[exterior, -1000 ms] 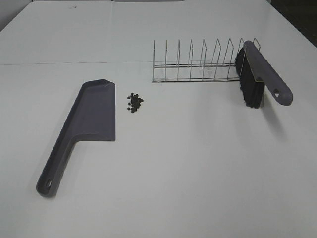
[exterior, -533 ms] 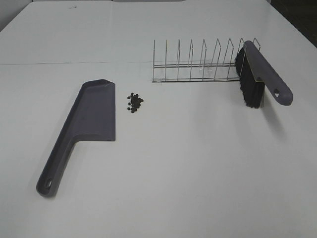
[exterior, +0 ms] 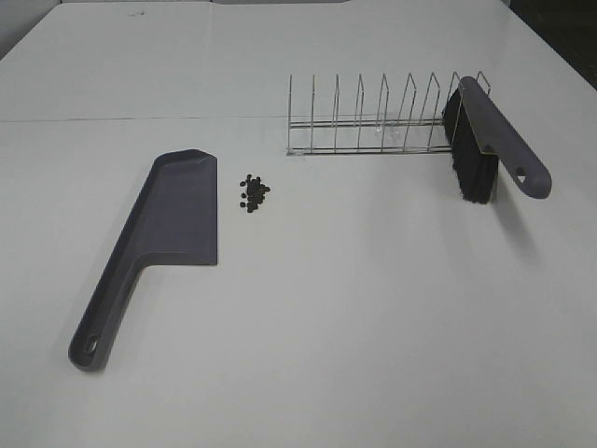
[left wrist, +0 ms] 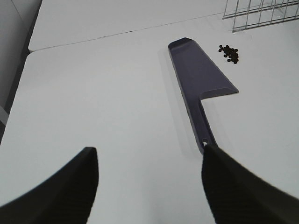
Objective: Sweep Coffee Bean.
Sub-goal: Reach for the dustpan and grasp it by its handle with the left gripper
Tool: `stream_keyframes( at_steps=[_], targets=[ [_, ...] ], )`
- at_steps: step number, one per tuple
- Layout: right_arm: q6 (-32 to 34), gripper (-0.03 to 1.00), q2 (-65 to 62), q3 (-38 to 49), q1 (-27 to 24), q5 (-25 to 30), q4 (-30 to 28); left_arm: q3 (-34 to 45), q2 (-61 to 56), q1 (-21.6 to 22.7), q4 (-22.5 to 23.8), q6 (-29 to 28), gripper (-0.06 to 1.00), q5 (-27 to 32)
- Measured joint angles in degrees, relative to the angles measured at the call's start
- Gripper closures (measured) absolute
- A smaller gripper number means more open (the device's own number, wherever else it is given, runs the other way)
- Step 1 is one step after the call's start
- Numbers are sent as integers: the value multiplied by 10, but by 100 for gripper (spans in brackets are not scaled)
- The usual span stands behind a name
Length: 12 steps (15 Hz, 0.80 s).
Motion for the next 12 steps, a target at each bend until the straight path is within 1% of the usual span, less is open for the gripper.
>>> stream_keyframes(
  at_steps=[10, 11, 12],
  targets=[
    [0, 18, 0, 0, 0, 0, 0, -1, 0, 0, 0, 0, 36, -3],
    [0, 18, 0, 0, 0, 0, 0, -6, 0, 0, 0, 0, 36, -18],
    [0, 18, 0, 0, 0, 0, 0, -11, 22, 0, -2, 0, 36, -86]
  ],
)
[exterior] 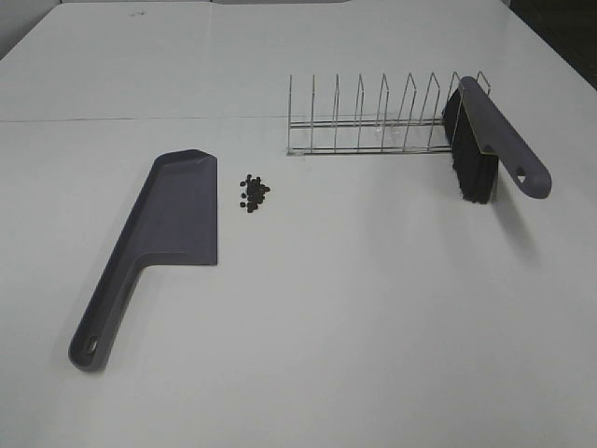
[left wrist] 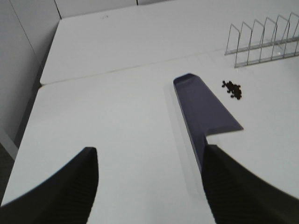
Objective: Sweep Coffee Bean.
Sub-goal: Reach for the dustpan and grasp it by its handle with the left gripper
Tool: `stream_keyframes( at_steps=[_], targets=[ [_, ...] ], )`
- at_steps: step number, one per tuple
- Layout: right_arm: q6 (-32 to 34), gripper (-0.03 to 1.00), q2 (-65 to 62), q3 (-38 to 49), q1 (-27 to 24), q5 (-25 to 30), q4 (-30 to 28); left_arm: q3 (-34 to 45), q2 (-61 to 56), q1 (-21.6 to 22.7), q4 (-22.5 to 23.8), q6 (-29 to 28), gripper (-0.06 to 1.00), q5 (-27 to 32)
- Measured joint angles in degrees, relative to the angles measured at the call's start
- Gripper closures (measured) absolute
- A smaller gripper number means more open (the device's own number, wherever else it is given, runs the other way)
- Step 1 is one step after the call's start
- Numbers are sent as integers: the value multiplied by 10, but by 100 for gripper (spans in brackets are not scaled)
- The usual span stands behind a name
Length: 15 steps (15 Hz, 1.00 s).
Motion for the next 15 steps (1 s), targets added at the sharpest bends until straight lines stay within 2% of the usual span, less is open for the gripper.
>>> stream_keyframes(
  at_steps=[2, 3, 6, 9, 10, 12, 13, 15],
  targets=[
    [0, 18, 0, 0, 0, 0, 0, 0, 64, 0, -7, 0, 36, -86],
    [0, 18, 0, 0, 0, 0, 0, -2, 81, 0, -10, 0, 36, -102],
    [0, 18, 0, 0, 0, 0, 0, -43, 239, 0, -19, 0, 36, -184],
    [0, 18, 0, 0, 0, 0, 0, -127, 424, 0, -70, 0, 36, -178],
    [0, 18, 0, 0, 0, 0, 0, -140, 450, 0, -80, 0, 36, -172],
    [0, 18, 0, 0, 0, 0, 0, -205, 576, -1, -121, 0, 36, -130],
    [0, 18, 0, 0, 0, 0, 0, -253, 680, -17, -132, -5, 36, -97],
    [0, 18, 0, 0, 0, 0, 0, -283, 778, -42, -133, -33, 36, -80]
  ],
)
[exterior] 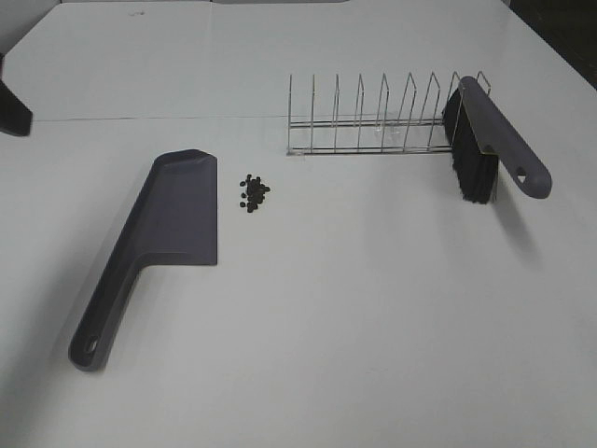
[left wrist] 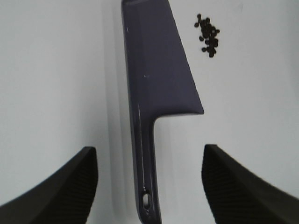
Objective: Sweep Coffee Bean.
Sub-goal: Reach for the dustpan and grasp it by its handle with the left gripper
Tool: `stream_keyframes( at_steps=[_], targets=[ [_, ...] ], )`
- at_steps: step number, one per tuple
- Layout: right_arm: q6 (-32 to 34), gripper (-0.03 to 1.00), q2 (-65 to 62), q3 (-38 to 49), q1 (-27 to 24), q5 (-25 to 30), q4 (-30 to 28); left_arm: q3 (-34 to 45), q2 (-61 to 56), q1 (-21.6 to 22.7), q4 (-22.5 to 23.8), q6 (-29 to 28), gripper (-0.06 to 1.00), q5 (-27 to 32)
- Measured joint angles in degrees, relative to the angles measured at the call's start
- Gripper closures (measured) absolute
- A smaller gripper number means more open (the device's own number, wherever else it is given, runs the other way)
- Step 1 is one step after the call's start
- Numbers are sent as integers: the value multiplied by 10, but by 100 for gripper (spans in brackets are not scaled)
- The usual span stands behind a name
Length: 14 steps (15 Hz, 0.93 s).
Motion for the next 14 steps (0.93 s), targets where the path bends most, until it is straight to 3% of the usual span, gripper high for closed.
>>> stream_keyframes(
  at_steps=[8, 14],
  targets=[
    [0, 18, 0, 0, 0, 0, 0, -14, 235, -74, 24, -49, 36, -6],
    [0, 18, 0, 0, 0, 0, 0, -14, 289, -85, 66, -97, 36, -38]
  ],
)
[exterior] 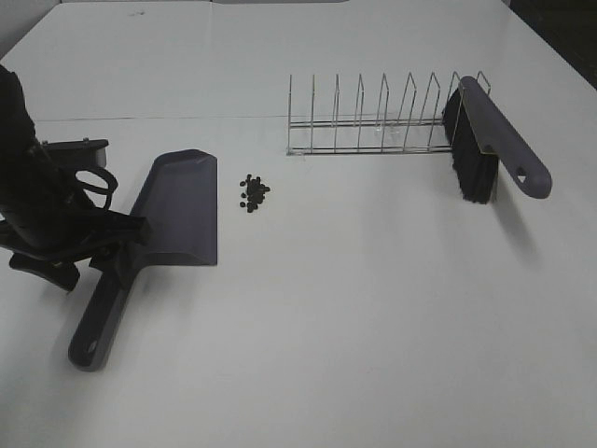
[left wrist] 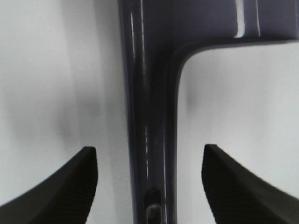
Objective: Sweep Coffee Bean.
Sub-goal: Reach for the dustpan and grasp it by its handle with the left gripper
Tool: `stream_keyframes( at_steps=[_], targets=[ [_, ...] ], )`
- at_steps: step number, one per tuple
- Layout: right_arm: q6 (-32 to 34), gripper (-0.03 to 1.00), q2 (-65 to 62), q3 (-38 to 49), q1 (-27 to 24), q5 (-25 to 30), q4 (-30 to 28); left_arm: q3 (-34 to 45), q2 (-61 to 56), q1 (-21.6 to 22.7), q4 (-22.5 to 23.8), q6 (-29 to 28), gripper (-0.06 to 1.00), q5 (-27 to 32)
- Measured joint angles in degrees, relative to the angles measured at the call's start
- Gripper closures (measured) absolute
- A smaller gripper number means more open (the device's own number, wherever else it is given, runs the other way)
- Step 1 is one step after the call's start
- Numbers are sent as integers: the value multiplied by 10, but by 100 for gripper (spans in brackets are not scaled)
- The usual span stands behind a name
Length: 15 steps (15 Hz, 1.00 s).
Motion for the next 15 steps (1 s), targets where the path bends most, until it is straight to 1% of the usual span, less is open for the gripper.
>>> stream_keyframes(
  at_steps=[2, 5, 7, 9, 10, 11, 12, 15],
  targets=[
    [0, 18, 0, 0, 0, 0, 0, 0, 11, 0, 0, -1, 36, -25],
    [0, 18, 0, 0, 0, 0, 0, 0, 40, 0, 0, -1, 36, -37],
    [0, 18, 0, 0, 0, 0, 0, -4, 60, 0, 2, -1, 36, -56],
    [0, 18, 0, 0, 0, 0, 0, -14, 70, 0, 2, -1, 36, -56],
    [0, 18, 0, 0, 0, 0, 0, -18, 72, 0, 8, 1, 41, -57],
    [0, 18, 0, 0, 0, 0, 0, -22, 74, 0, 10, 1, 50, -56],
    [0, 18, 0, 0, 0, 0, 0, -27, 77, 0, 10, 1, 63, -54],
    [0, 18, 0, 0, 0, 0, 0, -30, 77, 0, 10, -9, 63, -54]
  ],
)
